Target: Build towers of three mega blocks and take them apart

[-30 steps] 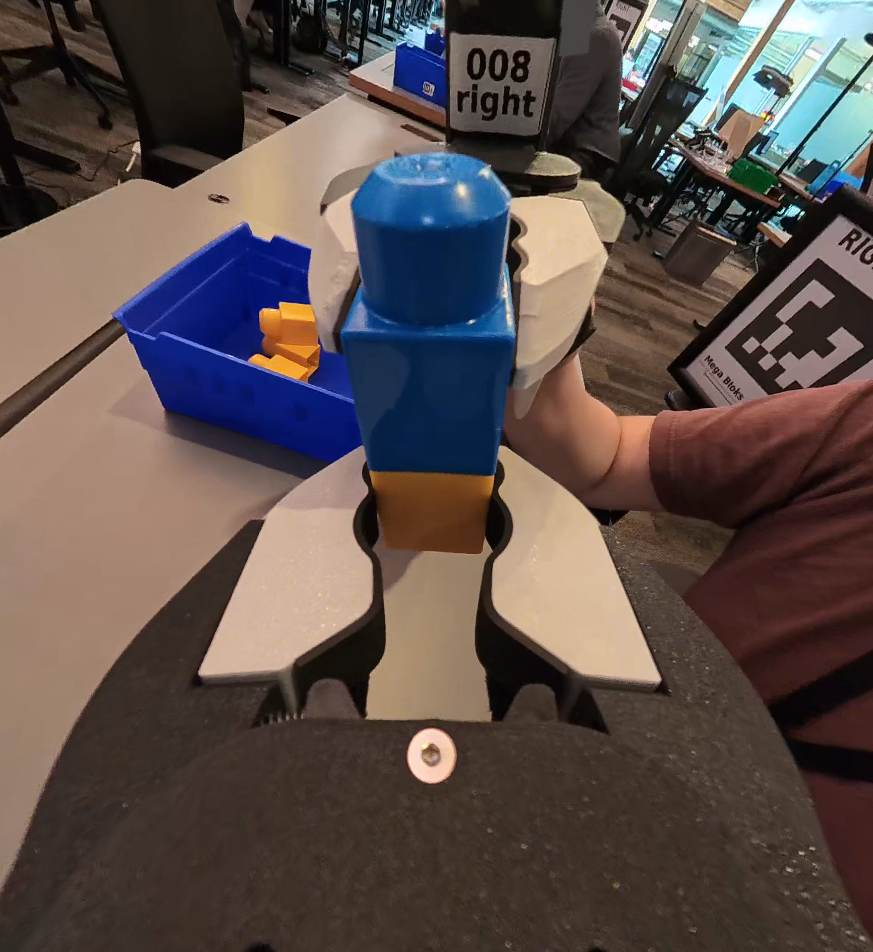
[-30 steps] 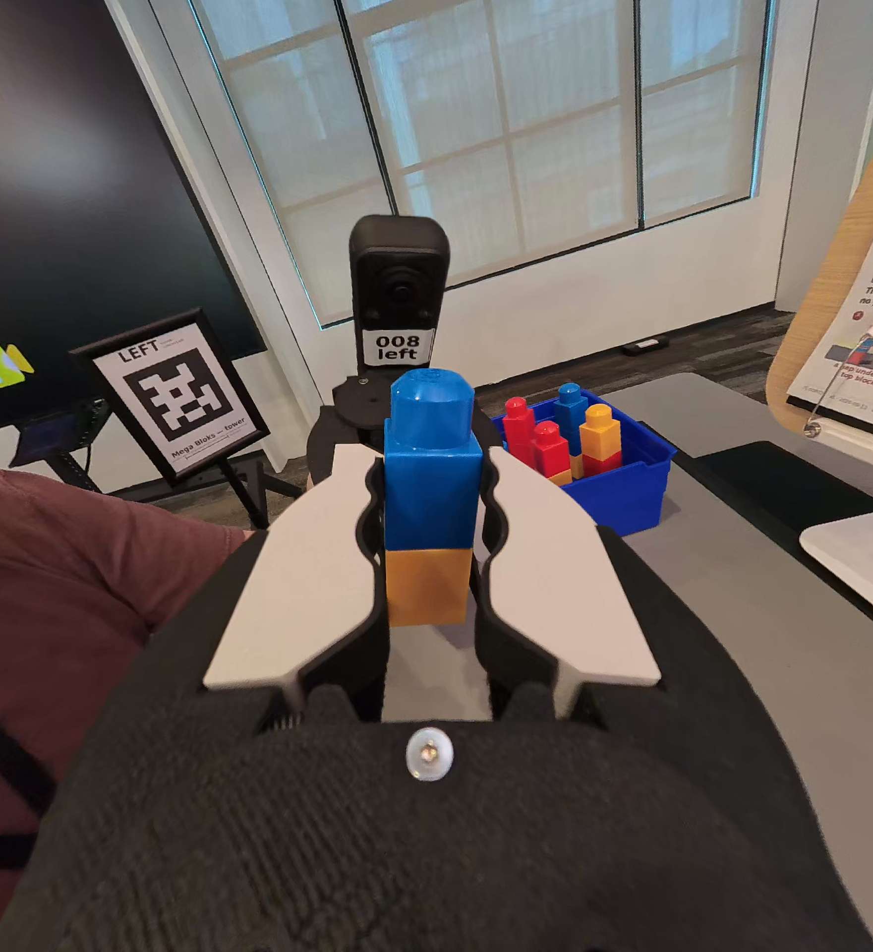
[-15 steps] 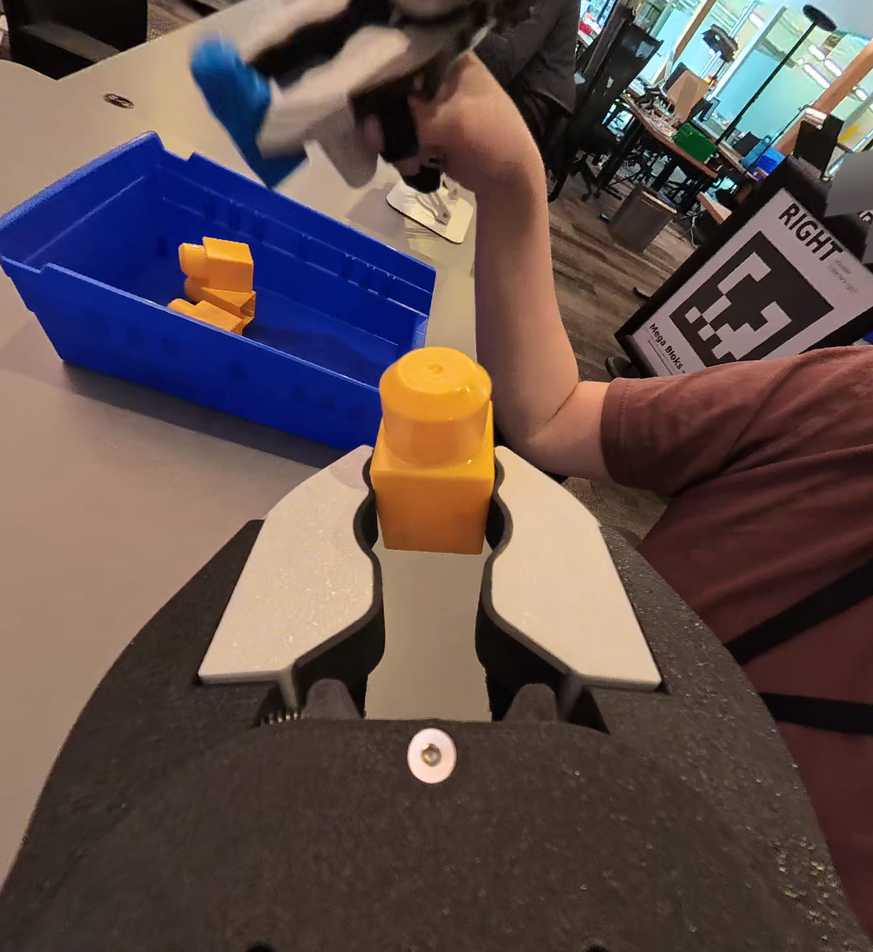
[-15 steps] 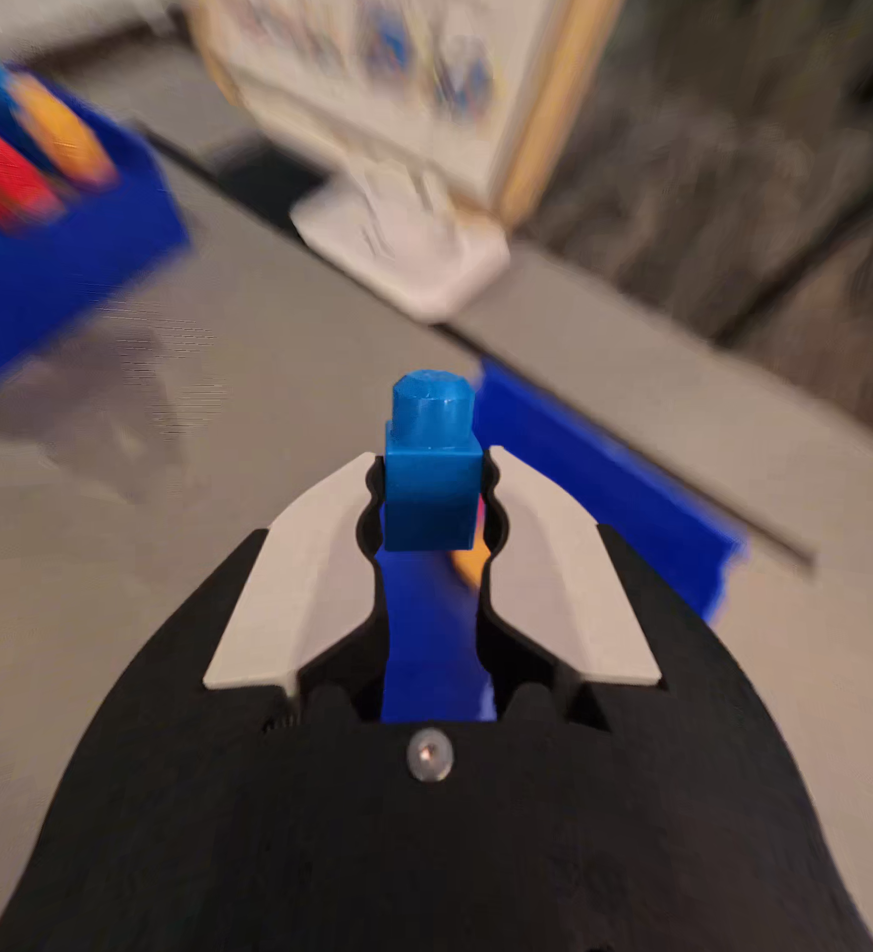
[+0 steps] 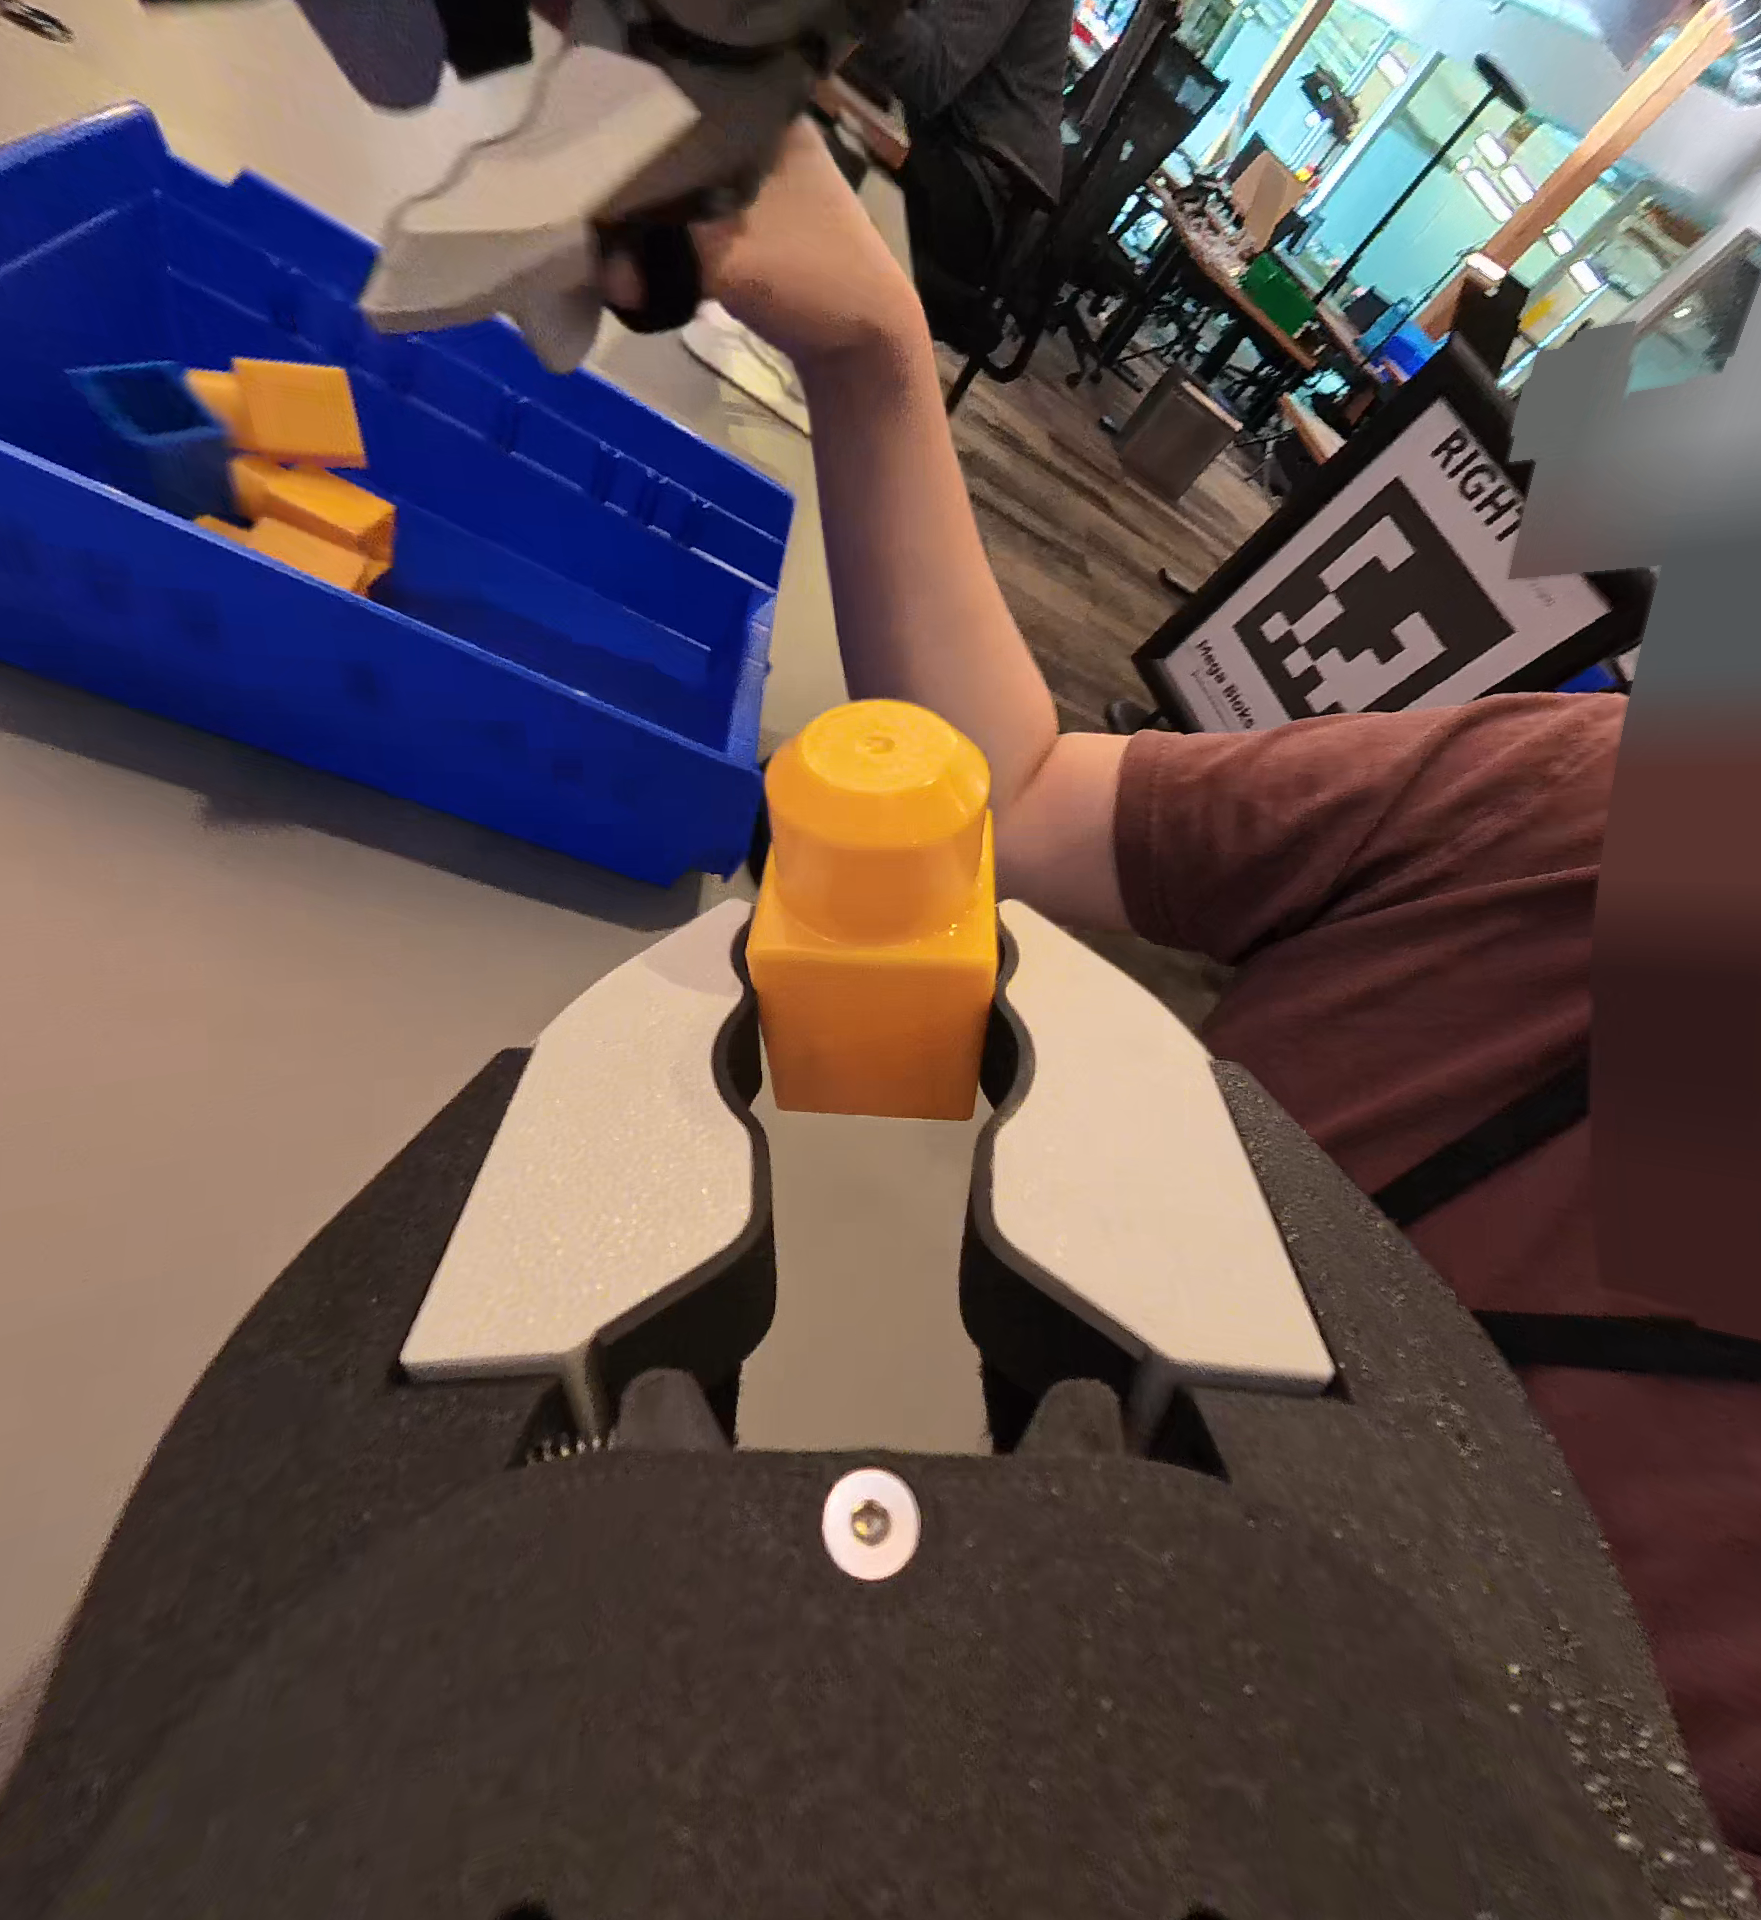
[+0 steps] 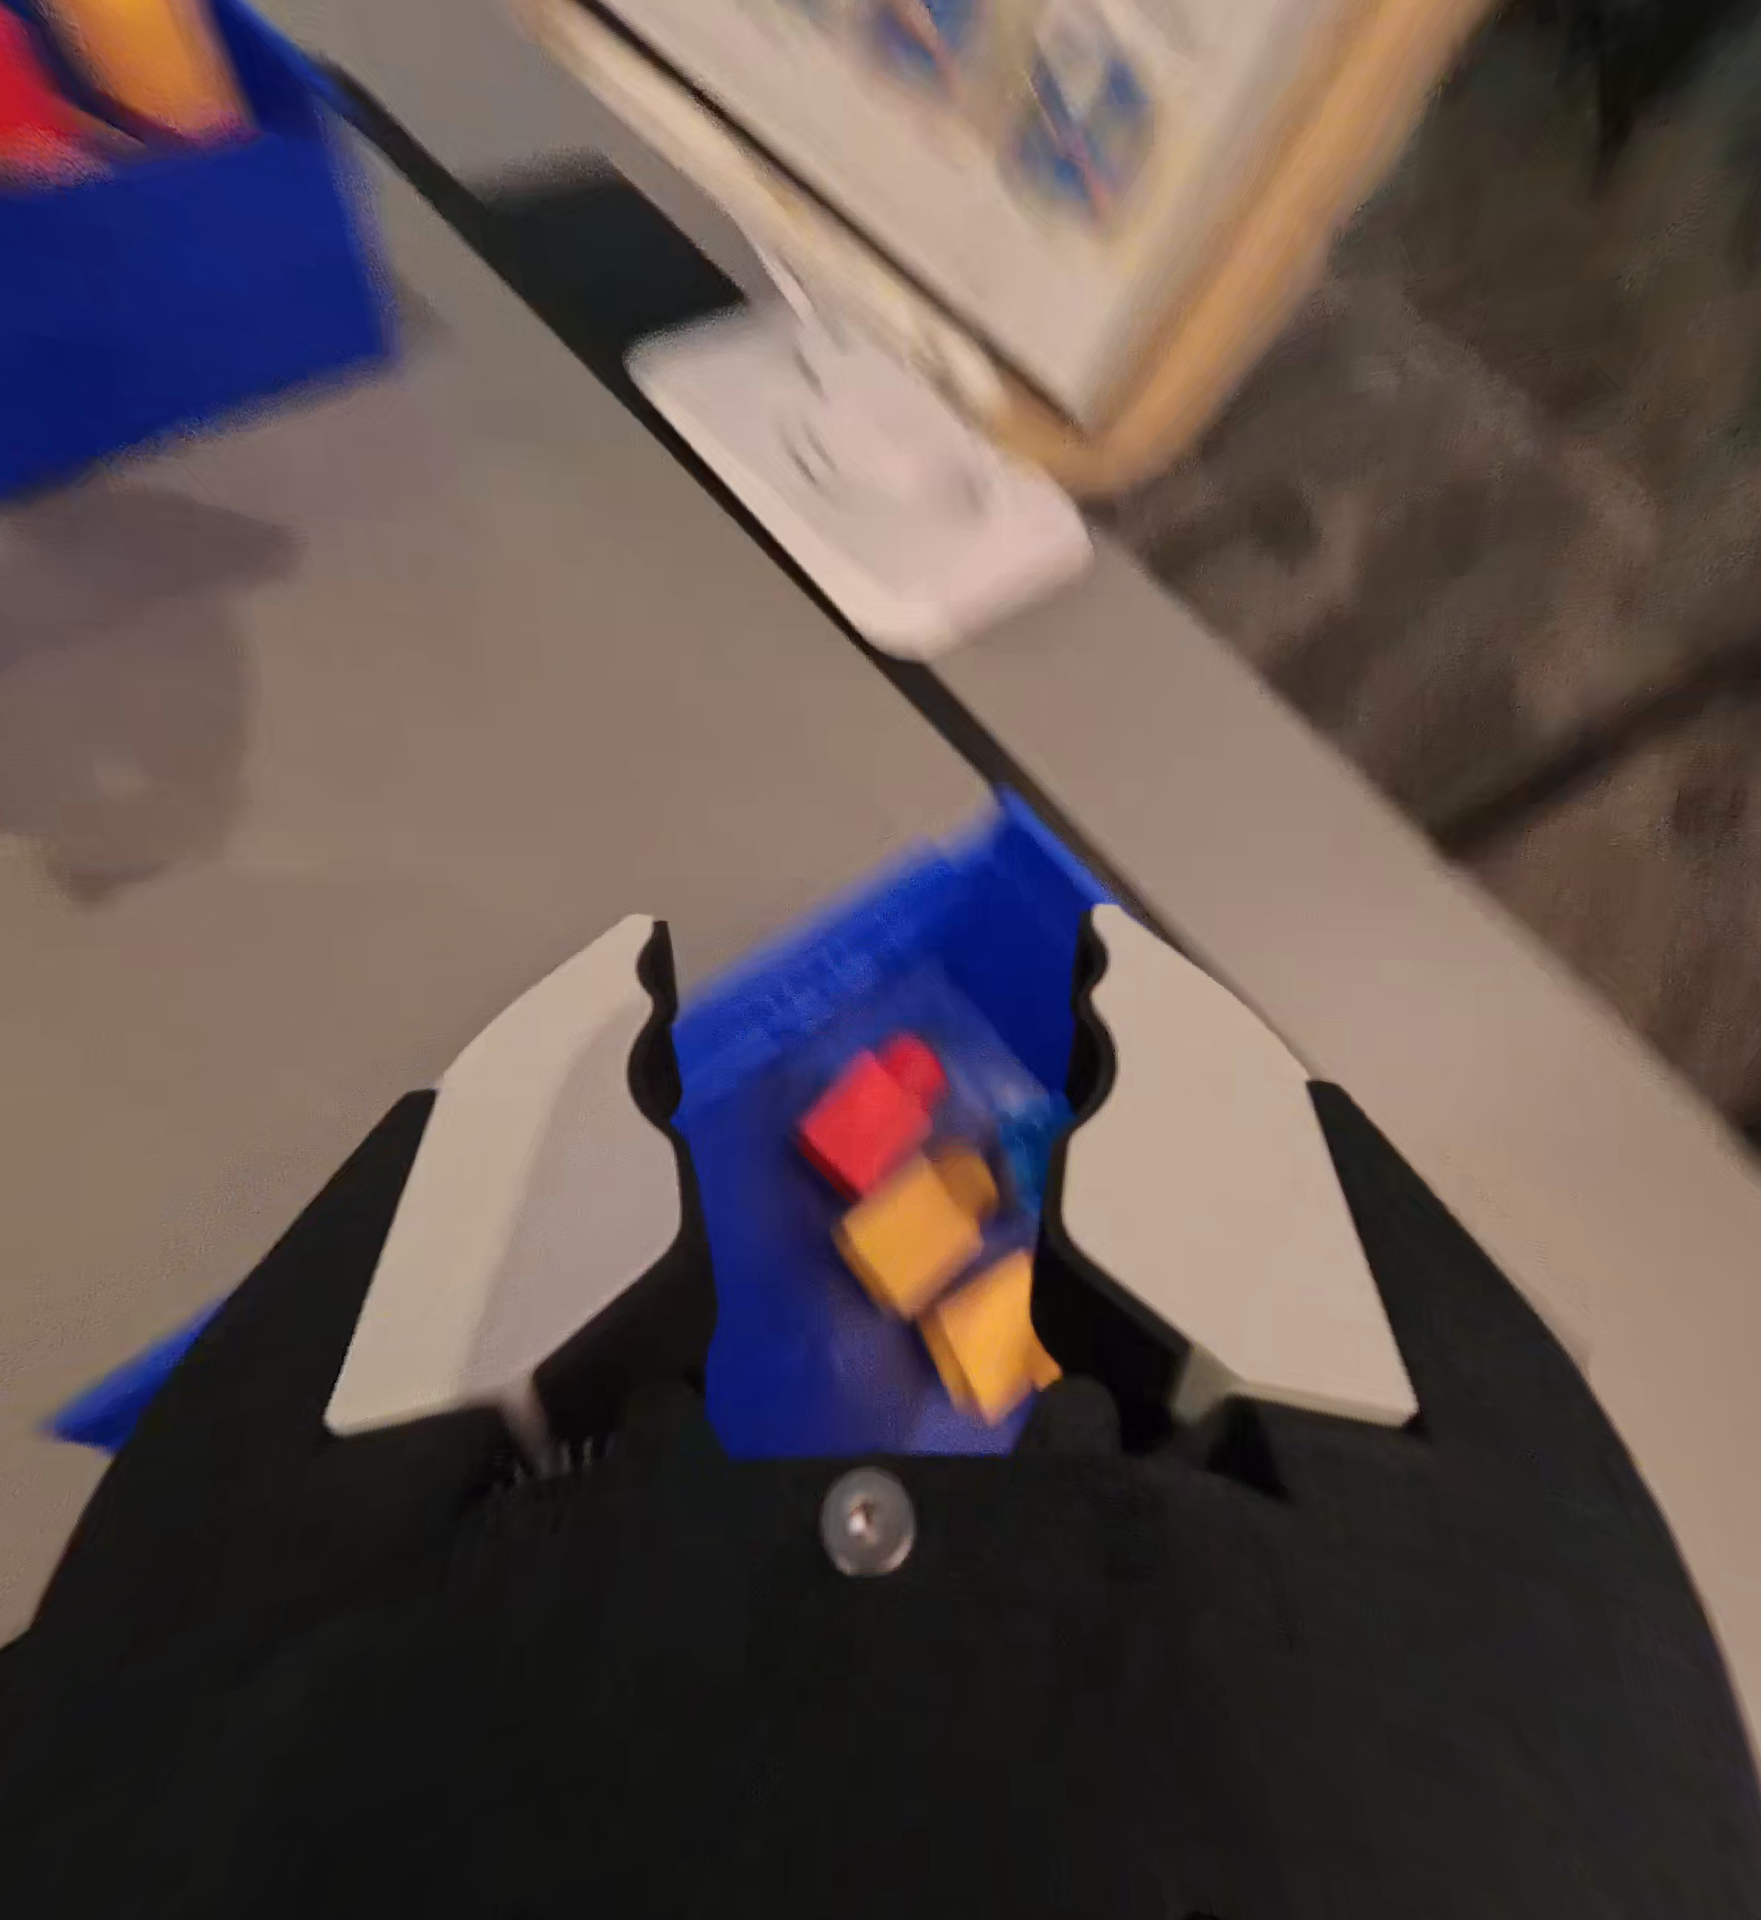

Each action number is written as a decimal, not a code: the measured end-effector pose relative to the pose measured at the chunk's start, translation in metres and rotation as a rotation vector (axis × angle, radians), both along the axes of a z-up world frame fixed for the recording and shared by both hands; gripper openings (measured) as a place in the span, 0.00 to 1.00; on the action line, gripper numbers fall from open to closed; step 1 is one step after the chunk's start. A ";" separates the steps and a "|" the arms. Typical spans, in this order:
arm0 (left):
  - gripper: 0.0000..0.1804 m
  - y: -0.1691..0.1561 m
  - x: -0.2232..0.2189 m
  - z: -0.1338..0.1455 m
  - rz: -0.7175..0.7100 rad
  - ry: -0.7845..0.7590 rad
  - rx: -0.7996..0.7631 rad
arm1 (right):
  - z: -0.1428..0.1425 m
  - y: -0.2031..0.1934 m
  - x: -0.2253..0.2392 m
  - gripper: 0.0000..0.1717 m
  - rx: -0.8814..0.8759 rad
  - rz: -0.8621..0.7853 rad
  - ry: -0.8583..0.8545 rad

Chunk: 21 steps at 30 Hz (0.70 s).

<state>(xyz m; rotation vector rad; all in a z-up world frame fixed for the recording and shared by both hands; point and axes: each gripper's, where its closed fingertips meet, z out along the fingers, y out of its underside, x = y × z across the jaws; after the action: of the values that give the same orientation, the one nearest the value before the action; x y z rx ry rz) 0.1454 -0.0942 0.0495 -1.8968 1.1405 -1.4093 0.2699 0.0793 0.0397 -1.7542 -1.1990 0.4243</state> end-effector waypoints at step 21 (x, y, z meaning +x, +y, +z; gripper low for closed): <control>0.41 0.002 -0.027 0.047 0.066 -0.178 0.029 | 0.052 -0.076 -0.054 0.40 0.447 0.251 -0.091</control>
<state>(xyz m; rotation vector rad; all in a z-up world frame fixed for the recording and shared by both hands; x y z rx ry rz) 0.1185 -0.0924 0.0964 -1.7349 0.9987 -1.4839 0.2155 0.0036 0.0915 -1.2565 -1.4586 0.1997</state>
